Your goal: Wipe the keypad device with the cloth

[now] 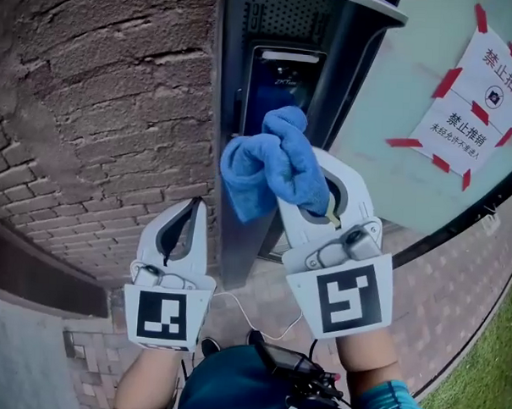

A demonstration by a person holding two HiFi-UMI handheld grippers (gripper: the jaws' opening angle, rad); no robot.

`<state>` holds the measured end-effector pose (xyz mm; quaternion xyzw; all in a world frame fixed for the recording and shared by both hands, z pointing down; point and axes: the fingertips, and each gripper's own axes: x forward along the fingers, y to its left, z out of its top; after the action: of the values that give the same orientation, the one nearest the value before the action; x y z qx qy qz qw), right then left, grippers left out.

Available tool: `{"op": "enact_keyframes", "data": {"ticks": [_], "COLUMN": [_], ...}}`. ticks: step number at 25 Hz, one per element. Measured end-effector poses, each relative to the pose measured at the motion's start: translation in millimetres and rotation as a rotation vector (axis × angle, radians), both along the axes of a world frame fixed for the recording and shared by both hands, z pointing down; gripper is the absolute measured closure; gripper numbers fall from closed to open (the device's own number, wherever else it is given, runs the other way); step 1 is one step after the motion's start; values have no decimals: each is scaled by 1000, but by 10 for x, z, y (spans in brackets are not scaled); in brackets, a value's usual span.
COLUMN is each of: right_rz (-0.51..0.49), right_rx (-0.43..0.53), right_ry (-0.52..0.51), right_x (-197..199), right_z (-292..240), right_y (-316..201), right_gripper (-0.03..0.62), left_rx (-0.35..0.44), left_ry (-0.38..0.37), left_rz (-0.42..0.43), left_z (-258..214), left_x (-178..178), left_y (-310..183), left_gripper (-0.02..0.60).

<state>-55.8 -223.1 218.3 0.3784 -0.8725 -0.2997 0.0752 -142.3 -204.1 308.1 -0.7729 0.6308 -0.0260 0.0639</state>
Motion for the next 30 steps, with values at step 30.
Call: {"op": "enact_keyframes", "data": {"ticks": [30], "right_rz": [136], "right_rx": [-50], "right_ry": [-154], "right_x": [421], "right_z": [-116], "right_y": [-158], "right_gripper": [548], "left_rx": [123], "left_ry": [-33], "left_rz": [125], "left_z": [-544], "left_x": [266], "left_y": [-74], "left_gripper": [578]}}
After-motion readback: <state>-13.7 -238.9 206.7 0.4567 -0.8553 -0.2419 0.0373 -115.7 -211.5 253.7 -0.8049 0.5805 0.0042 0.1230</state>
